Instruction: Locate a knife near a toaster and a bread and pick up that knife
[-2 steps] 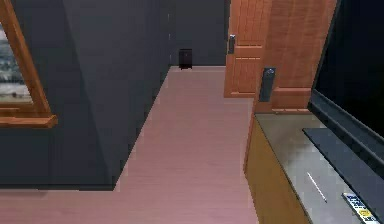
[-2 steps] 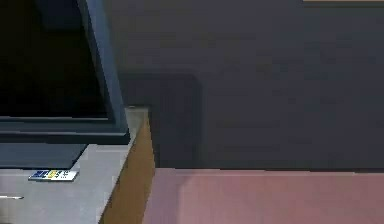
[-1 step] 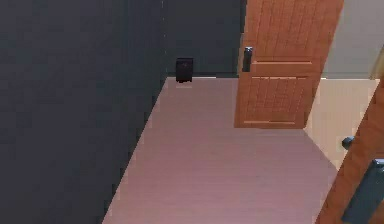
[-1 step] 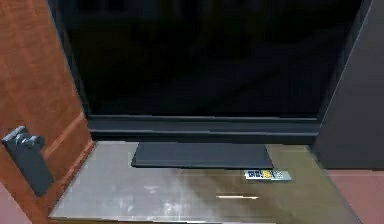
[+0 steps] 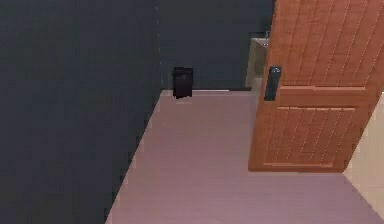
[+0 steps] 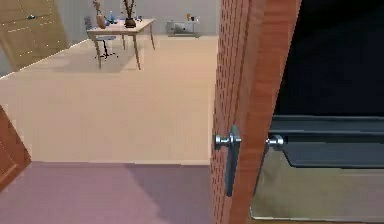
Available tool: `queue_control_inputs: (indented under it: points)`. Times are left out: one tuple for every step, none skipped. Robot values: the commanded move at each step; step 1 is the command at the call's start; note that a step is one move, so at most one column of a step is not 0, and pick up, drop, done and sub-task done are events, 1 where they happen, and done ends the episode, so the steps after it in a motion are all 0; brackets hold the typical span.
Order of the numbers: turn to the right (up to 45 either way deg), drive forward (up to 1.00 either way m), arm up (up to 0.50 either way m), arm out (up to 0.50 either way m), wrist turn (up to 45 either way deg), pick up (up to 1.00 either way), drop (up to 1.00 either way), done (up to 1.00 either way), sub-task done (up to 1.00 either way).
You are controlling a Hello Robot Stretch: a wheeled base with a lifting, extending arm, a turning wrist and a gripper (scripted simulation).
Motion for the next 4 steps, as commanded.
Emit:
queue_control_inputs:
  points:
    - [39.0, 0.00, 0.00, 0.00, 0.0, 0.00, 0.00, 0.00, 0.00]
    - [0.0, 0.50, 0.00, 0.00, 0.0, 0.00, 0.00, 0.00, 0.00]
    - [45.0, 0.00, 0.00, 0.00, 0.0, 0.00, 0.00, 0.00, 0.00]
    - [6.0, 0.00, 0.00, 0.00, 0.0, 0.00, 0.00, 0.00, 0.00]
